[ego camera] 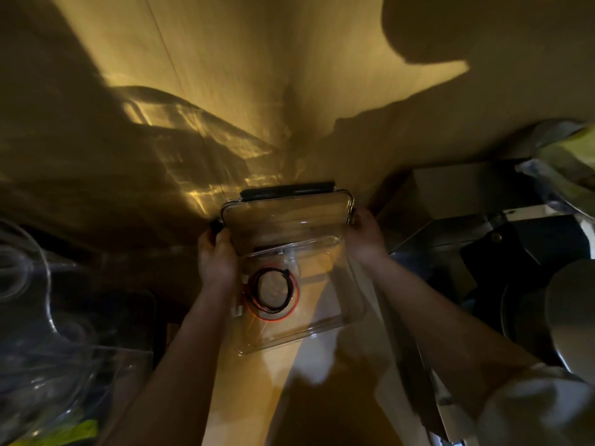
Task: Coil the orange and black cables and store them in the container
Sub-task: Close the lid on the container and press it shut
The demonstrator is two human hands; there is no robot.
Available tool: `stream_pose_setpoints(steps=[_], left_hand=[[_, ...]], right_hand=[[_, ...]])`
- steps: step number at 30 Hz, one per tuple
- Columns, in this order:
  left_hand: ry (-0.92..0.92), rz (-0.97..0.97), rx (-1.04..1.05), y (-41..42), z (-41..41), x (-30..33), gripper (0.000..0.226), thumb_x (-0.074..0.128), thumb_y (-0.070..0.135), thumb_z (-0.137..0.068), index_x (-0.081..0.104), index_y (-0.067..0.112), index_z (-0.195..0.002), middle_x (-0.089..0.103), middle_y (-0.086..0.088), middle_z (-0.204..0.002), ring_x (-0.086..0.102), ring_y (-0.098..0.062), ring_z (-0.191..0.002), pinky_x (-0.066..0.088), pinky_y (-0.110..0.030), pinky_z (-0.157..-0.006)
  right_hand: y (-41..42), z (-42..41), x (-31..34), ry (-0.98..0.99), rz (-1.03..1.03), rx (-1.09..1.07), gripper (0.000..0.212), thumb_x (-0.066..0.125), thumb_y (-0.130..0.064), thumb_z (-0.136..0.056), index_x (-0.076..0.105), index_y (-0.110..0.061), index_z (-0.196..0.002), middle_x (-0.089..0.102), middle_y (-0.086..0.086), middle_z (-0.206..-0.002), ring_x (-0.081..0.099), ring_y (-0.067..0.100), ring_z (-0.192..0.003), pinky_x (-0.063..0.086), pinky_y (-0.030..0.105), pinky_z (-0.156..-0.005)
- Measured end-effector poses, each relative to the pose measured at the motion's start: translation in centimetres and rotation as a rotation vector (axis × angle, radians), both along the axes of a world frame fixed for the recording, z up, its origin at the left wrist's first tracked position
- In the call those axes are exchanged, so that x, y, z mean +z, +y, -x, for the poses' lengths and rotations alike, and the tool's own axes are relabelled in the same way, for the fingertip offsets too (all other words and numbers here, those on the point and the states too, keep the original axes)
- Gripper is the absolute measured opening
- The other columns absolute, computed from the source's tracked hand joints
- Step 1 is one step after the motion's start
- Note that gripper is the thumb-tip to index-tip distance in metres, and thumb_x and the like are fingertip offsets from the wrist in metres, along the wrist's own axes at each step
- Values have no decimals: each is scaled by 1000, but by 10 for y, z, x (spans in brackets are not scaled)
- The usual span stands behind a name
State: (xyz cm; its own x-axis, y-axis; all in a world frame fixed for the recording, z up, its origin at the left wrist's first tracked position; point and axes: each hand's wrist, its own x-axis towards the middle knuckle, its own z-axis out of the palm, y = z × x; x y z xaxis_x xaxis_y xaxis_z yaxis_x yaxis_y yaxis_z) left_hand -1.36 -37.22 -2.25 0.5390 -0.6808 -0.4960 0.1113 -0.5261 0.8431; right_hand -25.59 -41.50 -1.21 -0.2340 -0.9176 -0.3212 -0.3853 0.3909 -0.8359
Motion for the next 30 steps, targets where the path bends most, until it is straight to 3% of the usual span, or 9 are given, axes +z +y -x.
stream_pose_setpoints(steps=[4, 10, 14, 16, 20, 22, 26, 28, 30], left_hand=[[63, -9, -25, -10, -2, 5, 70, 54, 59, -70, 52, 31, -134, 61, -8, -130, 59, -26, -116, 45, -50, -104], [111, 18, -91, -14, 4, 13, 37, 64, 41, -76, 69, 24, -108, 72, -9, -104, 68, -28, -99, 54, -48, -91], [117, 65, -55, -11, 8, 17, 39, 62, 41, -74, 69, 21, -107, 71, -15, -109, 66, -31, -103, 52, -48, -89], [126, 99, -44, -8, 11, 22, 36, 62, 42, -78, 70, 24, -109, 71, -12, -111, 66, -25, -102, 52, -43, -89], [92, 175, 25, -8, 17, 37, 30, 54, 26, -95, 67, 12, -117, 67, -6, -108, 61, -9, -84, 47, -17, -72], [98, 194, 78, -4, 18, 43, 30, 50, 18, -98, 65, 4, -120, 65, -6, -102, 58, 0, -70, 43, -6, -58], [118, 223, 99, 9, 18, 50, 26, 44, 13, -100, 62, 4, -116, 64, 2, -91, 63, 10, -65, 41, -3, -53], [137, 216, 117, 17, 18, 57, 28, 46, 18, -98, 64, 7, -117, 68, -5, -103, 67, -5, -89, 47, -8, -64], [141, 225, 129, 21, 17, 63, 29, 47, 20, -97, 65, 10, -118, 65, -12, -121, 62, -23, -111, 49, -23, -89]], right_hand=[[-6, -1, -2, -49, -101, 1, 44, 59, -11, -85, 57, -22, -127, 66, 2, -114, 62, 20, -102, 47, 29, -82], [-4, 4, -2, -28, -56, 8, 30, 57, -15, -91, 65, -24, -119, 71, 6, -115, 64, 24, -108, 51, 44, -99], [-4, 6, -3, -23, -26, -10, 25, 54, -13, -93, 68, -20, -113, 72, 7, -111, 65, 24, -108, 51, 43, -98], [-1, 7, -3, -19, -29, -7, 25, 52, -12, -94, 67, -18, -113, 72, 5, -107, 66, 24, -106, 51, 37, -95], [7, 7, 2, -17, 43, -24, 30, 48, -12, -94, 66, -23, -115, 73, 6, -106, 67, 22, -101, 54, 44, -93], [12, 7, 10, -13, 88, -21, 32, 46, -12, -96, 65, -24, -118, 72, 2, -105, 66, 17, -99, 54, 32, -87], [27, 6, 22, 49, 264, 33, 34, 42, -6, -97, 63, -18, -119, 66, -7, -97, 62, 10, -93, 43, 6, -73], [34, 4, 24, 83, 362, 0, 35, 42, -1, -96, 64, -15, -120, 64, -8, -101, 58, 2, -93, 39, 0, -77], [39, 2, 27, 87, 416, -36, 36, 43, 2, -95, 64, -12, -121, 62, -10, -102, 54, -6, -93, 35, -5, -78]])
